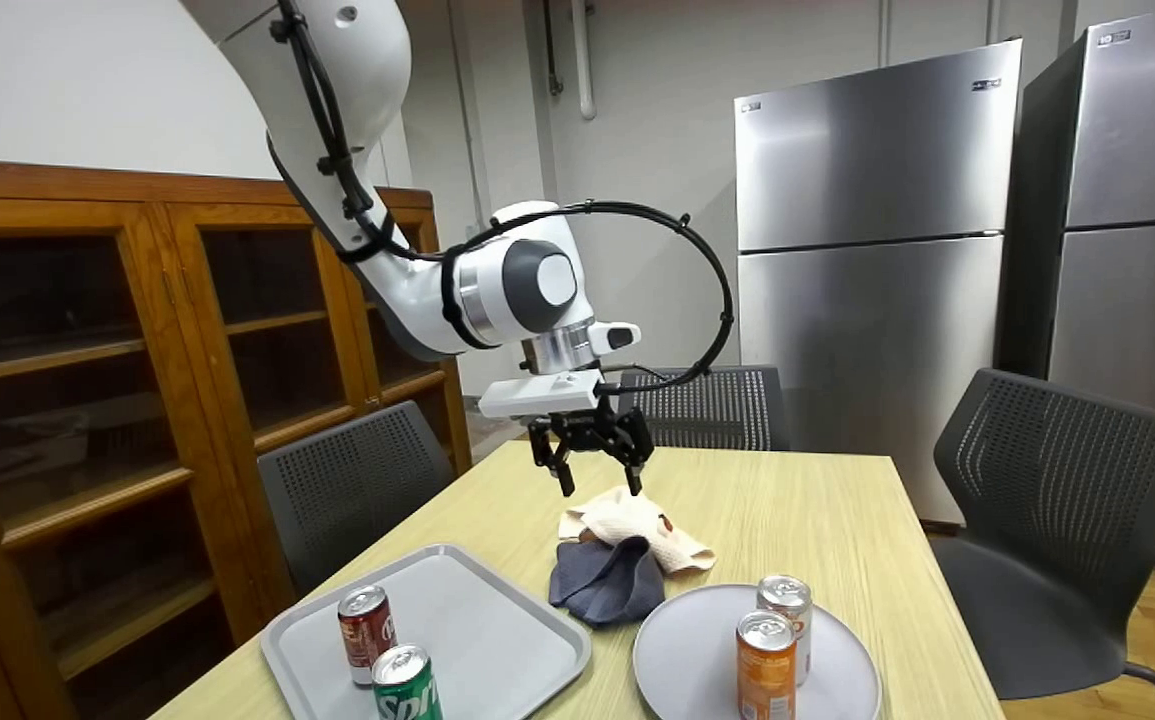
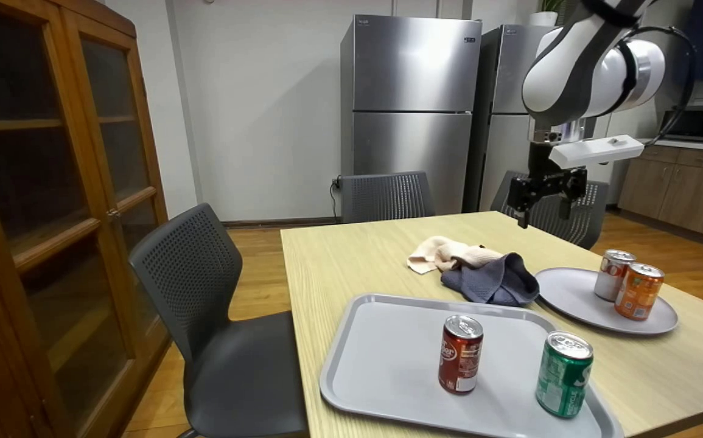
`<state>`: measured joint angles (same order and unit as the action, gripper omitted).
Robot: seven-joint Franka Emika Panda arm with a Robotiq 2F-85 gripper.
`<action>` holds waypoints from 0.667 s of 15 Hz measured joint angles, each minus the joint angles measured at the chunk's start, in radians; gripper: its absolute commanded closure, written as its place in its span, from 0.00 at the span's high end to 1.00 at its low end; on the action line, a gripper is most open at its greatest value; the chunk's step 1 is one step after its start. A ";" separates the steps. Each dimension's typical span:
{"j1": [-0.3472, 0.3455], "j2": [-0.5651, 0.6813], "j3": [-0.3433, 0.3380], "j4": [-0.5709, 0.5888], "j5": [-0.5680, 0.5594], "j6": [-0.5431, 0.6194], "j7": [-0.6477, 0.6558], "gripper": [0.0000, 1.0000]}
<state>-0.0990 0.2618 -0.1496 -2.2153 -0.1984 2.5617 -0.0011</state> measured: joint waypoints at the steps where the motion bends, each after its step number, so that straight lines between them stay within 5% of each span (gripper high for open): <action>1: 0.000 0.000 -0.001 0.000 0.000 0.001 -0.004 1.00; 10: -0.001 0.000 -0.002 0.000 0.001 0.002 -0.010 1.00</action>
<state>-0.0995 0.2615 -0.1515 -2.2154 -0.1978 2.5634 -0.0106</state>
